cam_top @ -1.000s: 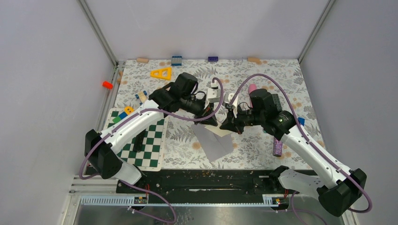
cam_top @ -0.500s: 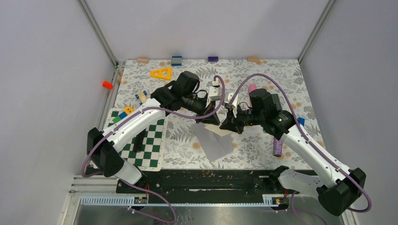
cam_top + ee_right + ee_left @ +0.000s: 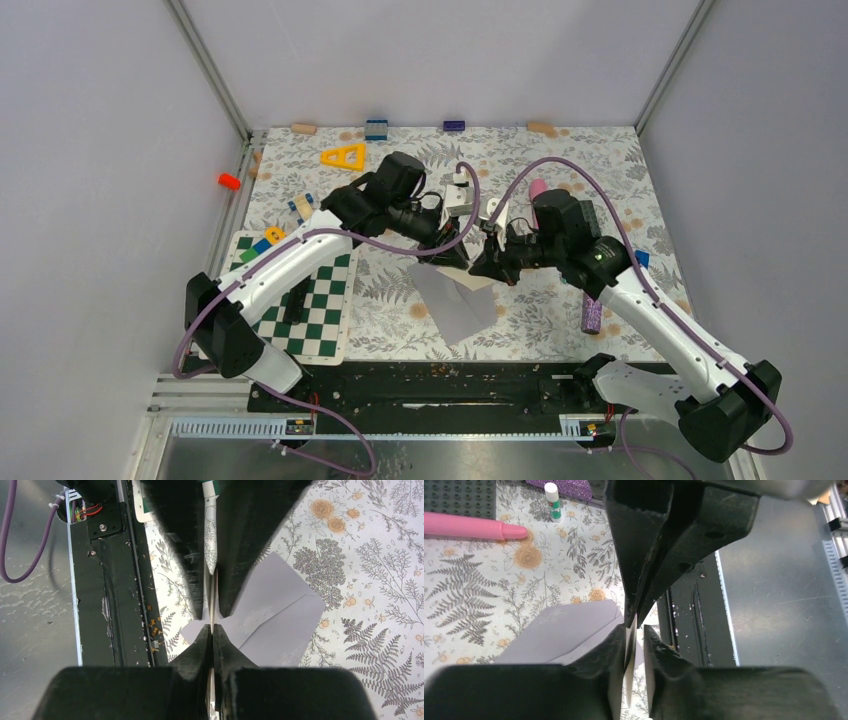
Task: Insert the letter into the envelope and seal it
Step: Fold the letter.
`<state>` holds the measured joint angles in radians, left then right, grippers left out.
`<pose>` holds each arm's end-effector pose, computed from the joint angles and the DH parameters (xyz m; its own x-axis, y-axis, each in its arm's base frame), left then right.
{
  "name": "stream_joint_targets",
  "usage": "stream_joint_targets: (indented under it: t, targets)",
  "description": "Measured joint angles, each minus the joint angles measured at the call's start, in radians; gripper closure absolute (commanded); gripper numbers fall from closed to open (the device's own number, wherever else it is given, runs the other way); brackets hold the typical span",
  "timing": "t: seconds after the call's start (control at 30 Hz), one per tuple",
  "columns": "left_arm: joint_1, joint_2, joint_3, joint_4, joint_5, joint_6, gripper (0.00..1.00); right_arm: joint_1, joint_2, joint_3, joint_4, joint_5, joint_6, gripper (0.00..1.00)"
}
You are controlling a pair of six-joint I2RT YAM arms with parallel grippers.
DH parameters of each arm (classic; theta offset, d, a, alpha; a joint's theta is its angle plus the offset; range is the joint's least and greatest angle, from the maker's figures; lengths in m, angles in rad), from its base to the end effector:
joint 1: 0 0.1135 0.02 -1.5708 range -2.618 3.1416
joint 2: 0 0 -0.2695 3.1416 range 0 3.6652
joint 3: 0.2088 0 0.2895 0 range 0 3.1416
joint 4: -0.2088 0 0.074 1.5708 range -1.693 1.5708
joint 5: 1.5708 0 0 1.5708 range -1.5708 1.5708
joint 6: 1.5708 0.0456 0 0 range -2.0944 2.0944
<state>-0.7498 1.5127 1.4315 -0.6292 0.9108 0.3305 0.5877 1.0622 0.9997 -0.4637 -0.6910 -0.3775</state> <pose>0.2453 -0.2777 0.3529 -0.1736 0.4335 -0.8843 0.9647 -0.1059 -0.2413 0.2082 0.1736 0.3363 -0.0620 -0.3826 -0.9218 -0.9776 0.2095 -0.0212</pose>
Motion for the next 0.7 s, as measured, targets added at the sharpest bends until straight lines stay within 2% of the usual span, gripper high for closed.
stream_joint_targets:
  t: [0.03,0.07,0.13,0.17,0.23,0.33,0.37,0.43,0.47,0.53,0.57,0.6,0.63,0.67,0.7]
  targets:
    - [0.0,-0.001,0.0,0.003,-0.002,0.007,0.51,-0.001,-0.002,0.0,0.0,0.0,0.0,1.0]
    - [0.0,-0.003,0.0,0.001,-0.006,0.003,0.46,-0.002,-0.006,0.0,0.002,0.0,0.0,1.0]
    - [0.0,-0.007,-0.001,-0.002,-0.011,0.011,0.45,-0.007,-0.017,0.0,0.002,0.0,0.001,1.0]
    - [0.0,-0.009,-0.002,-0.004,-0.014,0.013,0.52,-0.011,-0.024,0.0,0.004,0.0,0.003,1.0]
    - [0.0,-0.014,-0.004,-0.005,-0.019,0.015,0.97,-0.023,-0.039,0.0,0.007,0.0,0.008,1.0]
    - [0.0,-0.029,-0.018,-0.001,-0.028,0.027,1.0,-0.041,-0.058,0.0,0.013,-0.002,0.019,1.0]
    - [0.0,-0.033,-0.02,0.003,-0.028,0.031,0.91,-0.045,-0.063,0.0,0.013,-0.004,0.024,1.0]
    - [-0.002,-0.04,-0.02,0.009,-0.029,0.039,0.52,-0.05,-0.07,0.0,0.019,-0.009,0.032,1.0]
    - [-0.002,-0.044,-0.02,0.012,-0.03,0.04,0.45,-0.055,-0.073,0.0,0.022,-0.01,0.036,1.0]
    - [-0.002,-0.048,-0.021,0.009,-0.033,0.042,0.43,-0.067,-0.079,0.0,0.033,-0.01,0.044,1.0]
    - [-0.002,-0.049,-0.021,0.007,-0.037,0.042,0.52,-0.074,-0.082,0.0,0.037,-0.01,0.048,1.0]
    - [-0.002,-0.049,-0.021,0.004,-0.04,0.04,0.71,-0.079,-0.085,0.0,0.042,-0.01,0.052,1.0]
    - [-0.002,-0.049,-0.021,0.001,-0.041,0.038,0.95,-0.083,-0.087,0.0,0.046,-0.01,0.055,1.0]
    - [-0.002,-0.05,-0.023,0.002,-0.046,0.044,1.0,-0.087,-0.089,0.0,0.051,-0.011,0.06,1.0]
    - [-0.002,-0.05,-0.026,0.002,-0.049,0.038,1.0,-0.089,-0.091,0.0,0.053,-0.011,0.061,1.0]
